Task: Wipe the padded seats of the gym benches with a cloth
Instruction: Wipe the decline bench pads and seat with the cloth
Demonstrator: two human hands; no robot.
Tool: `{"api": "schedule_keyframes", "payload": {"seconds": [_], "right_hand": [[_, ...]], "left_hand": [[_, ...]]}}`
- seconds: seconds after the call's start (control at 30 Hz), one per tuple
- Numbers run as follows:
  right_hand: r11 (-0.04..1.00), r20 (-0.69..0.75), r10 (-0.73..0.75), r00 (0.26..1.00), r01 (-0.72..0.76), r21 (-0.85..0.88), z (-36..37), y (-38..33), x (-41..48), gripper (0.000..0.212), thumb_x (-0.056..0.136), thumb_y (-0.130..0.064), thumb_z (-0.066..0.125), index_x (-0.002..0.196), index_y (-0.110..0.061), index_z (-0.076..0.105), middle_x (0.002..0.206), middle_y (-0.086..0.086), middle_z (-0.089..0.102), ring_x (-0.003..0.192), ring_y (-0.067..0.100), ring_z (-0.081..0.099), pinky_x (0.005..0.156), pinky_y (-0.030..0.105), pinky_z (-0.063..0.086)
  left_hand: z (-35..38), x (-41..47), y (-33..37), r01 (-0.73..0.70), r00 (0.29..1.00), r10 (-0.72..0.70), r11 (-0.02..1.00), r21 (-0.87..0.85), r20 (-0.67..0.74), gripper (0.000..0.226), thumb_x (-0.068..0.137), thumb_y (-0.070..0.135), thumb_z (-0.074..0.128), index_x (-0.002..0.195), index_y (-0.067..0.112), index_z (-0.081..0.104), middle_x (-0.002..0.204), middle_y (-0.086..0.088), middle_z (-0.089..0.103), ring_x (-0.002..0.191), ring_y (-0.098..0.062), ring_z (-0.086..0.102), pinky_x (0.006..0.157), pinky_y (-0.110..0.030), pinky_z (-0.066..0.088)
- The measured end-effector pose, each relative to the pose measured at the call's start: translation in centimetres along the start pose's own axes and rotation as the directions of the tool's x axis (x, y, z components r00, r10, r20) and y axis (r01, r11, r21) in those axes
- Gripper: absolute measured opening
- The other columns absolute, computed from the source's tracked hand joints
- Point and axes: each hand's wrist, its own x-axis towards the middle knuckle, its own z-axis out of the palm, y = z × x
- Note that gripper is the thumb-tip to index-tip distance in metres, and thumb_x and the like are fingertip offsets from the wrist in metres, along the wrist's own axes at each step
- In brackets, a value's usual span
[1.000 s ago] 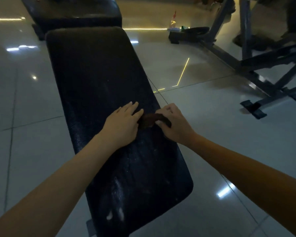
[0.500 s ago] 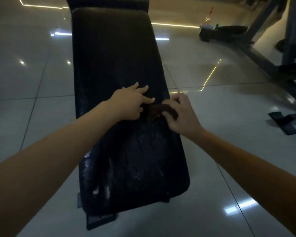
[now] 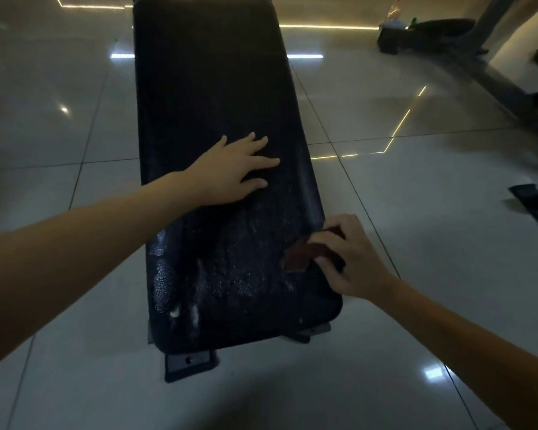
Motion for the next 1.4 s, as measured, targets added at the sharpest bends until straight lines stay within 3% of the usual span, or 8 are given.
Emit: {"api": "schedule_keyframes", "payload": {"seconds": [0.2,0.4,0.6,0.73,0.83,1.07,1.3,1.4], "right_hand": [[0.975,-0.17,0.222,0.96,-0.218,0.041,1.2,0.7,6.6,0.028,0.086,-0.019,0.058,0.111,-0.005,0.064,0.107,0.015,0.048,0.1,0.026,0.045,0.081,0.03,0.041],[0.927,-0.191,0.36,0.913,-0.373,-0.036,1.3,2.1,14.5,0.031,0.093,-0.015,0.057,0.123,-0.008,0.058,0.118,0.019,0.044,0.112,0.032,0.043,0.084,0.029,0.037],[0.989,-0.09,0.139,0.986,-0.144,-0.041,0.4,0.8,7.9,0.029,0.091,-0.022,0.052,0.112,-0.004,0.06,0.105,0.014,0.048,0.098,0.021,0.041,0.08,0.017,0.027],[0.999,0.033,0.031,0.999,-0.032,0.027,-0.3,-1.8,-0.8,0.021,0.091,-0.022,0.051,0.109,-0.011,0.053,0.105,0.009,0.046,0.098,0.022,0.039,0.082,0.026,0.034],[1.0,0.068,0.004,0.998,-0.003,-0.014,-0.4,-1.6,-1.0,0.021,0.088,-0.021,0.052,0.108,-0.016,0.05,0.106,0.007,0.045,0.098,0.025,0.041,0.077,0.026,0.037],[0.973,-0.061,0.182,0.981,-0.189,-0.133,0.8,-0.7,5.4,0.028,0.085,-0.024,0.051,0.11,-0.012,0.059,0.106,0.013,0.048,0.099,0.025,0.043,0.065,0.027,0.04],[0.883,-0.196,0.45,0.871,-0.467,-0.045,0.8,1.3,16.7,0.025,0.093,-0.018,0.055,0.118,-0.019,0.057,0.12,0.014,0.04,0.115,0.028,0.038,0.092,0.036,0.043],[0.888,-0.168,0.443,0.88,-0.457,-0.048,0.9,1.2,16.5,0.025,0.094,-0.017,0.055,0.119,-0.018,0.056,0.118,0.014,0.041,0.114,0.028,0.039,0.092,0.037,0.043]], "left_hand": [[0.4,-0.2,0.4,-0.053,0.999,0.053,0.999,-0.003,-0.014,0.047,0.102,0.036,0.045,0.148,0.038,0.035,0.164,0.002,0.011,0.151,-0.016,0.001,0.119,-0.06,0.005],[0.5,-0.5,0.2,0.045,0.995,-0.052,0.995,-0.088,-0.083,0.078,0.096,0.047,0.054,0.156,0.016,0.015,0.164,-0.002,0.012,0.15,-0.013,0.01,0.122,-0.034,0.014],[0.4,-0.6,0.0,0.031,0.995,-0.041,0.993,-0.111,-0.09,0.08,0.095,0.048,0.055,0.157,0.019,0.014,0.165,0.0,0.007,0.151,-0.012,0.004,0.118,-0.027,0.013],[0.4,-1.5,0.1,-0.009,1.0,0.005,0.992,-0.127,-0.029,0.084,0.097,0.044,0.054,0.157,0.032,-0.003,0.165,0.001,0.005,0.151,-0.011,0.001,0.115,-0.024,0.013],[0.4,-1.7,0.0,-0.028,0.999,0.025,0.994,-0.104,-0.034,0.07,0.099,0.04,0.051,0.156,0.036,0.01,0.165,-0.001,0.002,0.151,-0.014,-0.002,0.114,-0.023,0.009],[0.6,-1.4,0.3,-0.036,0.999,0.036,0.996,-0.085,-0.003,0.06,0.101,0.037,0.049,0.155,0.027,0.024,0.165,-0.006,-0.002,0.151,-0.018,-0.006,0.121,-0.032,0.002],[0.4,-1.1,0.2,0.052,0.999,-0.051,0.991,-0.127,0.014,0.085,0.098,0.039,0.054,0.156,0.009,0.0,0.165,-0.006,-0.002,0.151,-0.015,-0.002,0.115,-0.021,0.003],[0.0,-1.2,0.4,0.06,0.998,-0.056,0.989,-0.134,0.033,0.086,0.097,0.04,0.055,0.157,0.011,0.001,0.165,-0.005,-0.002,0.151,-0.015,-0.002,0.117,-0.023,0.008]]}}
